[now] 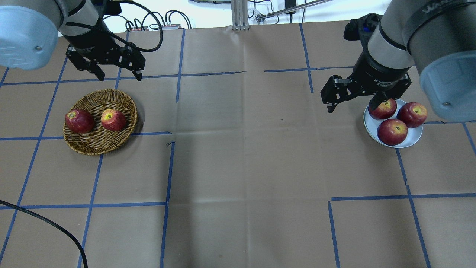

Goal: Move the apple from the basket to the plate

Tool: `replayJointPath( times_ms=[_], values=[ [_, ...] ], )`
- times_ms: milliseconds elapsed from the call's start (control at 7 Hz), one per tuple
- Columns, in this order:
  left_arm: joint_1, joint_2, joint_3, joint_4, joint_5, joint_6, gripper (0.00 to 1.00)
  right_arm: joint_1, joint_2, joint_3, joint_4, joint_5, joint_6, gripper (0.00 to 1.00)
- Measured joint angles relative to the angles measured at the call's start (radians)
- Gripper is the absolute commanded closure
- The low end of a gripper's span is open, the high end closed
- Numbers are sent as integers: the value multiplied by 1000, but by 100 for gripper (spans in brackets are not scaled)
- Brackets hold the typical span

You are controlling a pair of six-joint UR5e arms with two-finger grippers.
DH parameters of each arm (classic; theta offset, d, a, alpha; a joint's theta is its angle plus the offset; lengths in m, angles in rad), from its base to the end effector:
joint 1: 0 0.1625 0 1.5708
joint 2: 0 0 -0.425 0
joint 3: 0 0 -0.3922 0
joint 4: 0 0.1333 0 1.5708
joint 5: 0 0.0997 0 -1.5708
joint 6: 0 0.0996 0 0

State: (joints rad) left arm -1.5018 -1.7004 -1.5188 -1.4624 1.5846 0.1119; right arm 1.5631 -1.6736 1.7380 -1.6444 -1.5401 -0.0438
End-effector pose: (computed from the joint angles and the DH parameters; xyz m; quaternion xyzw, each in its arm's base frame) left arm -0.0938 -0.5565 0.4571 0.0213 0.9996 -0.0147 0.0083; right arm 0.1329 -0.4494 0.4614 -0.0181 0.9997 -0.0050 0.0152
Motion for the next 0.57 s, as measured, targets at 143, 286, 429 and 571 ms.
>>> replayJointPath(
  times_ms=[143,286,429,571],
  values=[
    [0,0,1,-1,0,0,0,0,0,0,0,0,0,0],
    [0,1,1,-1,4,0,0,0,0,1,0,0,-1,0],
    [0,4,-1,-1,13,0,0,0,0,1,0,0,-1,0],
    [1,5,-5,1,16,0,0,0,0,1,0,0,-1,0]
  ],
)
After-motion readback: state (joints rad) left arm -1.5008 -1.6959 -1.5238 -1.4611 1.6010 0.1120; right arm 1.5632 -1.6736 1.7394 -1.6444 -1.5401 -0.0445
